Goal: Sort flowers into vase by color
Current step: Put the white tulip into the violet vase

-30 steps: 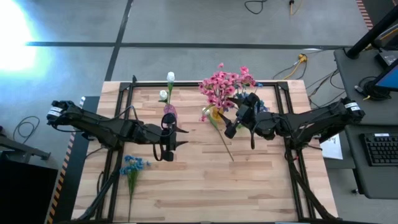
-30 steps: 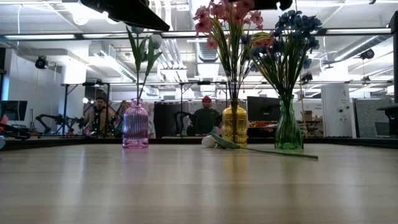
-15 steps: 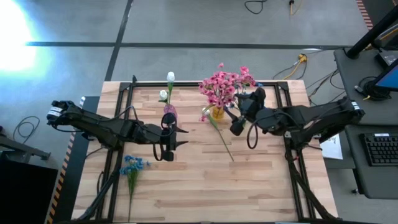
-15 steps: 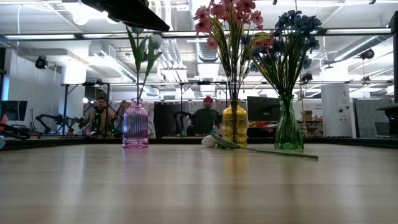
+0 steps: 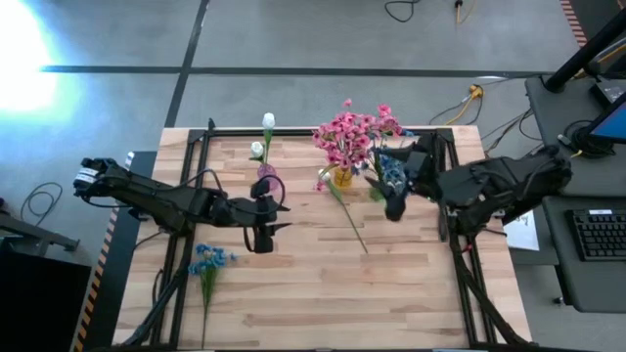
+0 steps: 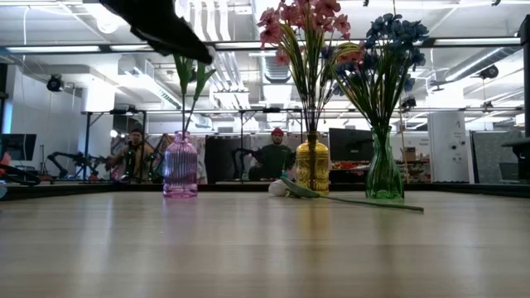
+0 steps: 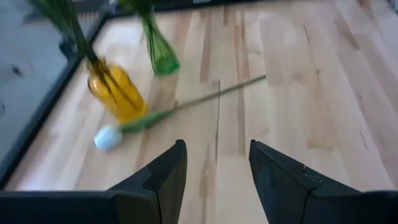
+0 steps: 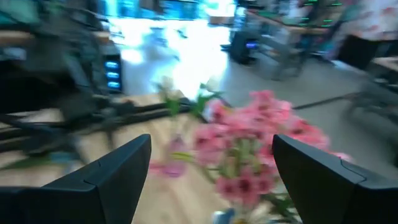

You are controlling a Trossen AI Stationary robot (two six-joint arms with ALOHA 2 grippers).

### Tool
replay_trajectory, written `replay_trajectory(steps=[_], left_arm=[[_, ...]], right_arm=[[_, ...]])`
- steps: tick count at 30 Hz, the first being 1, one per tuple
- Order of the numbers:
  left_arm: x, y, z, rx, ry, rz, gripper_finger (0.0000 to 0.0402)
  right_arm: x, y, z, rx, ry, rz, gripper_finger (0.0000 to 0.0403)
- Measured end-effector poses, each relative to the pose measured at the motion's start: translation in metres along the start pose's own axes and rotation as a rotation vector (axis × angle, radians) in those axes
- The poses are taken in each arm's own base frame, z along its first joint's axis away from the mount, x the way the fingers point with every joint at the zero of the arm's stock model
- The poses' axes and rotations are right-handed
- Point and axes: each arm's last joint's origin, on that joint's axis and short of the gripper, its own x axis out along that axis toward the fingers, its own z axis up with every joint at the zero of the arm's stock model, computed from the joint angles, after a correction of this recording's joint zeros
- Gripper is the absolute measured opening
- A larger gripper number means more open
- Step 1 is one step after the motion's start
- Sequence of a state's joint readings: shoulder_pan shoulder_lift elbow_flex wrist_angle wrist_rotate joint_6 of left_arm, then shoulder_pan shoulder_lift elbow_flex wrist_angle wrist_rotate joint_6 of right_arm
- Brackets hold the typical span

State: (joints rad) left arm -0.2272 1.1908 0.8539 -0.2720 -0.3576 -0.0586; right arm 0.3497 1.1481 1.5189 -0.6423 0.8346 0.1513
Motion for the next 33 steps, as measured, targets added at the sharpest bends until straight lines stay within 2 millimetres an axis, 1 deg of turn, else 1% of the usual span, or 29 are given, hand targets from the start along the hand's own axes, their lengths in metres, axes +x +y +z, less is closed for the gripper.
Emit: replay_trajectory(steps=[3, 6, 9, 12, 16, 18, 22, 27, 30, 33], left_arm=[[0.000, 0.000, -0.006, -0.053, 0.056, 0.005, 0.0160], [-0.001, -0.001, -0.009, -0.085, 0.092, 0.006, 0.0160], [-0.002, -0.005, -0.009, -0.103, 0.089, -0.015, 0.0160], [-0.005, -0.012, -0.009, -0.118, 0.081, -0.040, 0.0160], [-0.009, -0.023, -0.009, -0.153, 0.065, -0.080, 0.0160], [-0.012, -0.029, -0.009, -0.172, 0.058, -0.101, 0.0160], [-0.010, -0.043, -0.010, -0.198, 0.053, -0.132, 0.0160], [0.002, -0.064, -0.017, -0.191, 0.080, -0.164, 0.0160], [0.009, -0.074, -0.021, -0.173, 0.093, -0.176, 0.0160], [0.016, -0.080, -0.021, -0.172, 0.076, -0.186, 0.0160]], right_arm=[[-0.011, 0.008, 0.005, 0.048, -0.008, 0.119, 0.0326], [-0.020, 0.018, 0.004, 0.113, 0.017, 0.280, 0.0326], [-0.024, 0.030, -0.003, 0.163, 0.097, 0.424, 0.0326], [-0.024, 0.043, -0.018, 0.204, 0.249, 0.489, 0.0325], [-0.018, 0.058, -0.047, 0.195, 0.478, 0.400, 0.0325], [-0.014, 0.066, -0.061, 0.163, 0.551, 0.336, 0.0325], [-0.001, 0.084, -0.089, 0.078, 0.566, 0.230, 0.0325], [0.016, 0.101, -0.125, 0.050, 0.572, 0.202, 0.0325], [0.024, 0.107, -0.150, 0.056, 0.565, 0.199, 0.0325], [0.031, 0.109, -0.177, 0.067, 0.513, 0.165, 0.0325]])
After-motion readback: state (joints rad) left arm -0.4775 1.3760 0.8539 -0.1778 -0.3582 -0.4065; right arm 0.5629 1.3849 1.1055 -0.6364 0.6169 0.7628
